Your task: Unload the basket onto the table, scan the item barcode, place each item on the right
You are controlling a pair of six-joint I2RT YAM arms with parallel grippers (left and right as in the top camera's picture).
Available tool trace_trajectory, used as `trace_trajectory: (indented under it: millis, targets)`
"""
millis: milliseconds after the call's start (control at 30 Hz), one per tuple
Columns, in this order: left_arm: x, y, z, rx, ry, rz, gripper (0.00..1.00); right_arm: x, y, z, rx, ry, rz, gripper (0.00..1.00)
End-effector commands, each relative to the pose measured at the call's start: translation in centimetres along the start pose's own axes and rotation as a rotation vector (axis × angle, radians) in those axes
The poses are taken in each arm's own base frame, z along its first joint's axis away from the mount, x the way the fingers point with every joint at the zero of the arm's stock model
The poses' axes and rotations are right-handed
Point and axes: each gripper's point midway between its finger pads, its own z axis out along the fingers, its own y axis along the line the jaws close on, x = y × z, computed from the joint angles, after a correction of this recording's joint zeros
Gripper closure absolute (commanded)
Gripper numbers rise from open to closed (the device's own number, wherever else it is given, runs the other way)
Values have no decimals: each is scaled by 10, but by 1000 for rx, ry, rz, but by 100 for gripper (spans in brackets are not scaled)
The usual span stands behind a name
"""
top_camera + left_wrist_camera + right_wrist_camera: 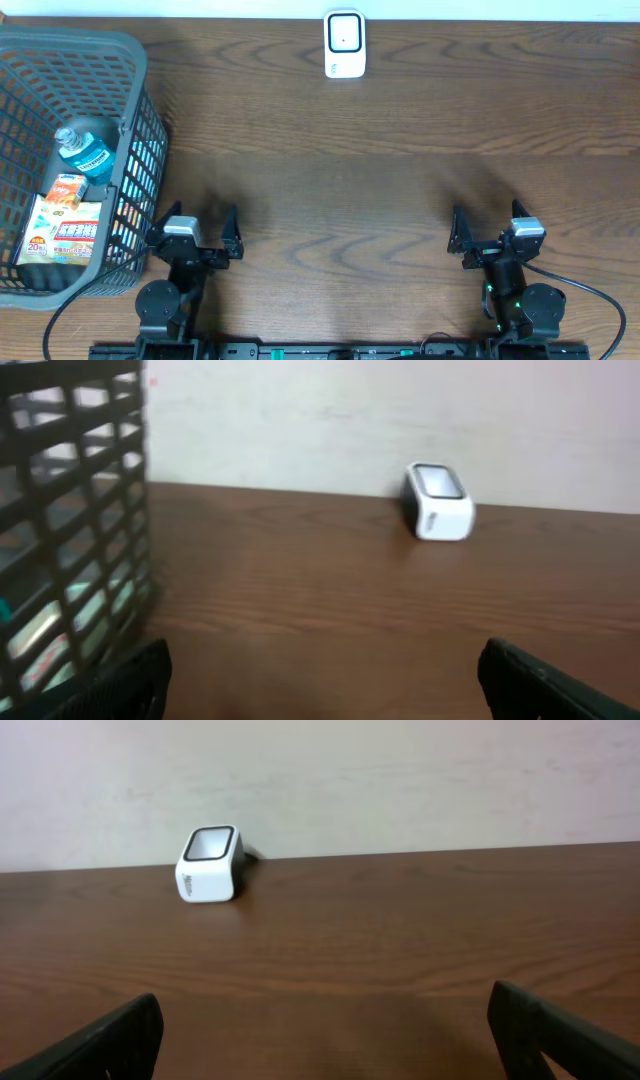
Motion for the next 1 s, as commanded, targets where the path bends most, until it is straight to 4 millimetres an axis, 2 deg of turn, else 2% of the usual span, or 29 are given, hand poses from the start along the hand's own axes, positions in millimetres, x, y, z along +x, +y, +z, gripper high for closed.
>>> trace_trajectory:
  millis: [0, 333, 533, 667, 867, 967]
  targets:
    - [-2, -18, -1, 103, -8, -9, 2, 2, -3, 0, 12, 7, -8, 1]
    - [-48, -42, -17, 211, -61, -26, 2, 2, -3, 0, 12, 7, -8, 1]
    - [-74, -46, -26, 208, -22, -84, 2, 2, -3, 0, 12, 7, -8, 1]
    - [-102, -50, -33, 205, 2, -119, 2, 2, -3, 0, 12, 7, -8, 1]
    - [-138, -56, -45, 179, 130, -197, 2, 2, -3, 0, 12, 7, -8, 1]
    - [-158, -70, -55, 228, 202, -213, 2, 2, -3, 0, 12, 7, -8, 1]
